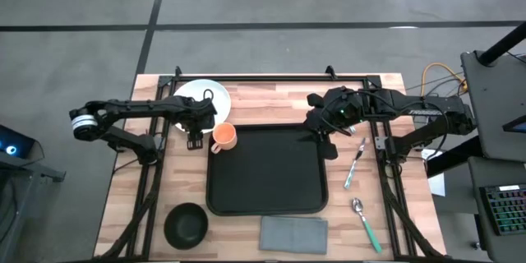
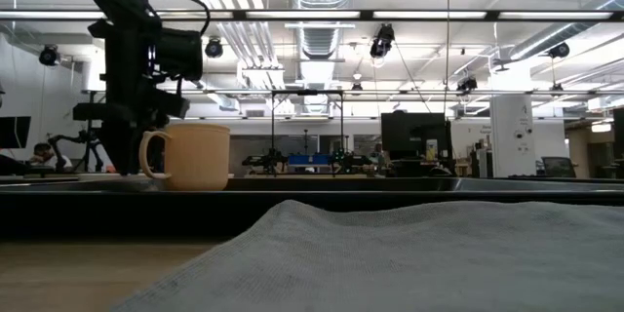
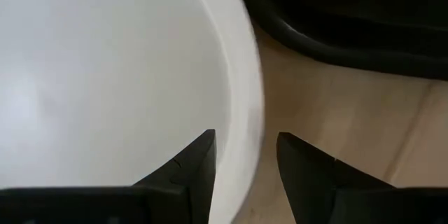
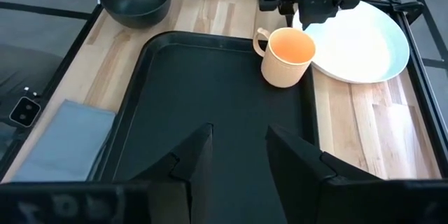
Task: Set up tray
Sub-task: Put the white plate on the serving tray
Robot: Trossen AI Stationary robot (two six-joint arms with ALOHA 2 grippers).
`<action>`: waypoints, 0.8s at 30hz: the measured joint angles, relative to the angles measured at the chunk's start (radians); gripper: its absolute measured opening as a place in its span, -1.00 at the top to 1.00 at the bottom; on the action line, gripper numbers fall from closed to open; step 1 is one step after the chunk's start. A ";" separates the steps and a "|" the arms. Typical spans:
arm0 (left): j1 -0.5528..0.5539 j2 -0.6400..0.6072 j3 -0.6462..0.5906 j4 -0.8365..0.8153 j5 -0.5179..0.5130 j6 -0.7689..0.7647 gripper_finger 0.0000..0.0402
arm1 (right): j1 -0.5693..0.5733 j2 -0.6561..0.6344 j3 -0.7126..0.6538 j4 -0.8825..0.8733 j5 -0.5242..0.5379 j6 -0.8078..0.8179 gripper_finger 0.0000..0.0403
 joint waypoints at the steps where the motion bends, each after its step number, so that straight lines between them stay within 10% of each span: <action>1: 0.000 0.005 0.000 0.001 0.000 0.000 0.34 | 0.000 0.000 0.000 0.000 0.000 0.000 0.36; 24: 0.007 0.126 0.000 0.040 -0.001 -0.001 0.52 | 0.000 -0.002 0.000 -0.019 0.002 0.000 0.42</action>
